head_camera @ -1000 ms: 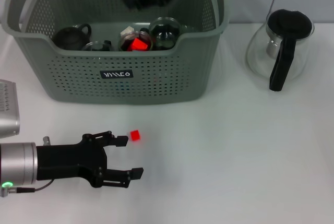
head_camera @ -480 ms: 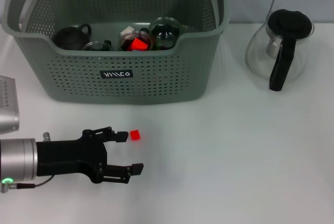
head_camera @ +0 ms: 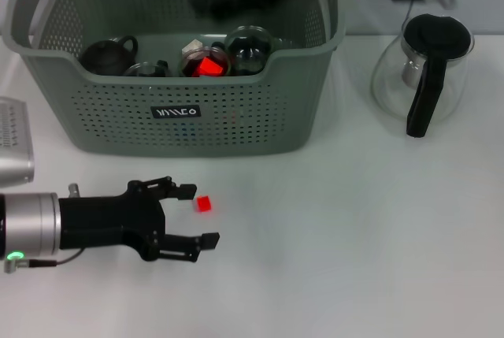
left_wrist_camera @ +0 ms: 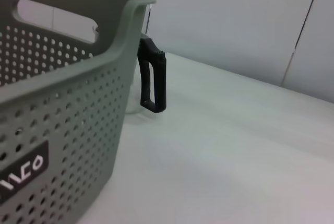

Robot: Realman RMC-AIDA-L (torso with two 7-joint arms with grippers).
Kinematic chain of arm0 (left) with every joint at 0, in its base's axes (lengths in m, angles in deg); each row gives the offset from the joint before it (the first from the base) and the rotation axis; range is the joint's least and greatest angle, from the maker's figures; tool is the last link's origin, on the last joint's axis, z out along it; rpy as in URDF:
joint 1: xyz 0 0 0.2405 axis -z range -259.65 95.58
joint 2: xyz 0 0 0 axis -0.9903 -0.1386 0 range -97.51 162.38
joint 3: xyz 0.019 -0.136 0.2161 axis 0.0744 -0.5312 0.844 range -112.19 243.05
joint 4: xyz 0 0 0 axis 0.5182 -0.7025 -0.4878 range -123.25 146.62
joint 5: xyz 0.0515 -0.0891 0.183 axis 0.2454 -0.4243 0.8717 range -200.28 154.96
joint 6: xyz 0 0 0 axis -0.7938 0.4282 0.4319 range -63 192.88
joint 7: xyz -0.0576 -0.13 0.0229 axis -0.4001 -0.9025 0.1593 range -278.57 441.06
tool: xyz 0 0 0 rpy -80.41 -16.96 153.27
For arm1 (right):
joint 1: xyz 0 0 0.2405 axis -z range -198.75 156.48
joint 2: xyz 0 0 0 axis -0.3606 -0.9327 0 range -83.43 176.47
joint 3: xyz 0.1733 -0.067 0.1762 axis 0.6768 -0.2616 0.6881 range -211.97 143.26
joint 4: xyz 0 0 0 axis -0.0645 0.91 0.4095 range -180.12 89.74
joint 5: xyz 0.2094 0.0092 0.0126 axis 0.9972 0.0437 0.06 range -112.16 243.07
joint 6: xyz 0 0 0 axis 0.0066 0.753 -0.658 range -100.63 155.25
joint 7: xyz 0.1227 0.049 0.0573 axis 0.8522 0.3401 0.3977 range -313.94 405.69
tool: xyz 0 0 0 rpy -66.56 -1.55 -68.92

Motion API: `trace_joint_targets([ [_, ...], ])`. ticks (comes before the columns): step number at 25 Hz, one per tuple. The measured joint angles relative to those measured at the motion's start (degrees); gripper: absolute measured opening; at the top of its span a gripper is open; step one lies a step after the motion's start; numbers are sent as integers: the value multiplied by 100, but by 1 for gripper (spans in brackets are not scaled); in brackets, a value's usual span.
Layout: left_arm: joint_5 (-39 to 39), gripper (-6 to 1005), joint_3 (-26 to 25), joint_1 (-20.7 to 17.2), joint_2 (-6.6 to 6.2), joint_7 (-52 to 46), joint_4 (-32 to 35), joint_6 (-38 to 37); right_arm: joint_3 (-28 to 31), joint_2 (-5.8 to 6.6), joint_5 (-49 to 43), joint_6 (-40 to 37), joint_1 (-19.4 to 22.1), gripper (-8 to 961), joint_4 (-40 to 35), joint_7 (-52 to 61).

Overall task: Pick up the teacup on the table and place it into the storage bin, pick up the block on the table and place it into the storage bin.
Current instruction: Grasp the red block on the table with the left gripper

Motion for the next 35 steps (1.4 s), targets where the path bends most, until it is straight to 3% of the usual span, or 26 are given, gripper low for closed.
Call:
trace_joint_targets([
  [6, 62, 937, 136, 158, -14, 35, 10, 562, 140, 9, 629, -1386, 1053, 936, -194, -868],
  [11, 67, 937, 484, 248, -15, 41, 5, 1065, 164, 9, 642, -1840, 1556, 936, 331, -1184],
  [19, 72, 937, 1039, 269, 50, -3, -37, 1867, 379, 10, 649, -2045, 1599, 937, 1269, -1476],
  [30, 71, 928, 1187, 313, 72, -243, -68, 2180, 569, 31, 622, -2218, 1494, 936, 1262, -1519],
  [35, 71, 853, 1332, 313, 73, -246, -76, 2148, 573, 104, 209, -2170, 1431, 937, 1269, -1521],
])
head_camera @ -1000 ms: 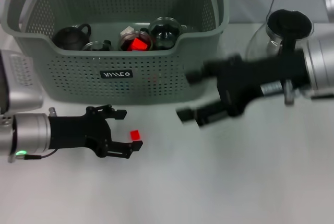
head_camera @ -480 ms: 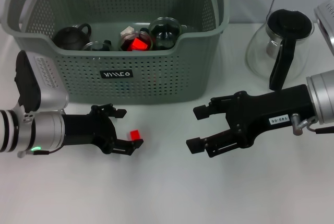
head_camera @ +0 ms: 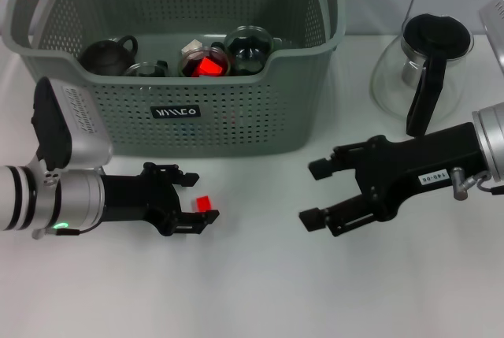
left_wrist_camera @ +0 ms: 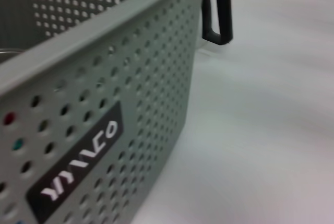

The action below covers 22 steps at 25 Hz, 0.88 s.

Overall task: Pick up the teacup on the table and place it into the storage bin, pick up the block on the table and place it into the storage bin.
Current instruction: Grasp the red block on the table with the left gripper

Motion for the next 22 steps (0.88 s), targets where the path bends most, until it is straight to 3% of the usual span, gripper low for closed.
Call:
trace_joint_targets([
  [7, 0, 749, 161, 23, 8, -1, 2, 72, 39, -36, -464, 210, -103, 937, 77, -1],
  [20, 0, 686, 158, 52, 6, -142, 5, 253, 13, -75, -474, 390, -118, 936, 248, -17],
  [22, 0, 610, 162, 73, 2, -151, -7, 254, 11, -76, -476, 407, -122, 936, 249, -19],
])
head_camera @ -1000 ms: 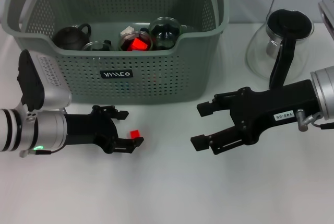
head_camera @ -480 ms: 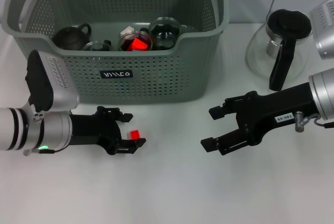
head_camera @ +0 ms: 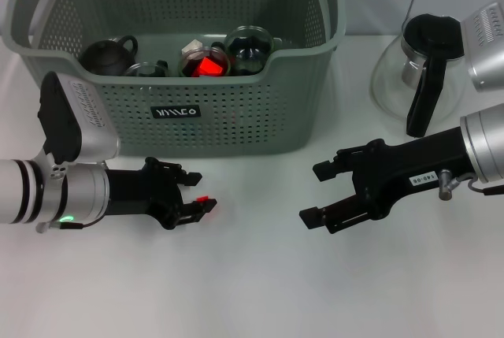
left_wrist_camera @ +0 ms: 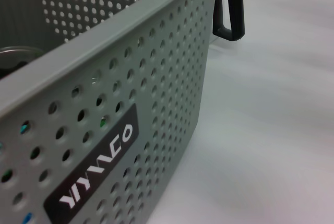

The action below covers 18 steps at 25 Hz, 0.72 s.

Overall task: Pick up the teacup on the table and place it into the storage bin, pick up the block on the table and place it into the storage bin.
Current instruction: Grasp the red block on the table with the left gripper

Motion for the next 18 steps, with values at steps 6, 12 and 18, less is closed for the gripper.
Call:
trace_joint_targets([
  [6, 0, 456, 1, 15, 2, 2, -13, -1, -12, 0, 0, 44, -3, 937, 33, -66],
  [12, 0, 445, 0, 8, 6, 0, -39, -25, -12, 0, 0, 60, -1, 938, 86, -81],
  [18, 0, 447, 0, 2, 7, 0, -53, 0, -11, 0, 0, 70, 10, 938, 147, -121],
])
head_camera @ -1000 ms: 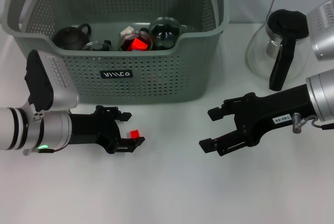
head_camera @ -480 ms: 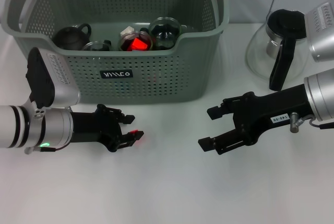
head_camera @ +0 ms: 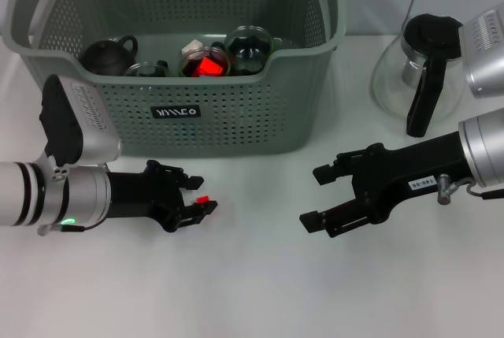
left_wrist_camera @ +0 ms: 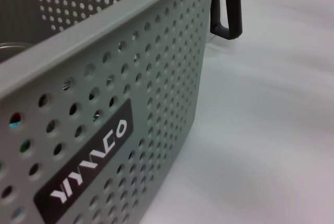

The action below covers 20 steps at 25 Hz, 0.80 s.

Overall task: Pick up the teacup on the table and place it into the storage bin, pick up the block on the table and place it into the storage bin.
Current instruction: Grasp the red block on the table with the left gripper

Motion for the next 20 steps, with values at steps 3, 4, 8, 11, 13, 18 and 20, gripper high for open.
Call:
trace_joint_targets([
  [3, 0, 451, 1, 6, 0, 0, -38, 1, 0, 0, 0, 7, -5, 937, 75, -10],
  [4, 0, 452, 0, 10, 0, 0, -53, 1, 0, 0, 0, 11, -6, 937, 87, -13],
  [8, 0, 454, 0, 3, 0, 7, -77, 22, 1, 0, 0, 21, -9, 937, 98, -17],
  [11, 0, 453, 1, 1, -1, 4, -137, 106, 0, 0, 0, 24, -9, 936, 99, -18],
  [13, 0, 452, 1, 12, -5, 4, -195, 127, 0, 0, 0, 24, -9, 936, 103, -20],
  [18, 0, 449, 1, 12, -4, -6, -215, 138, -1, 0, 0, 24, -9, 935, 107, -25],
  [20, 0, 448, -1, 12, -2, -47, -215, 139, -7, 0, 0, 23, -10, 935, 111, -28],
])
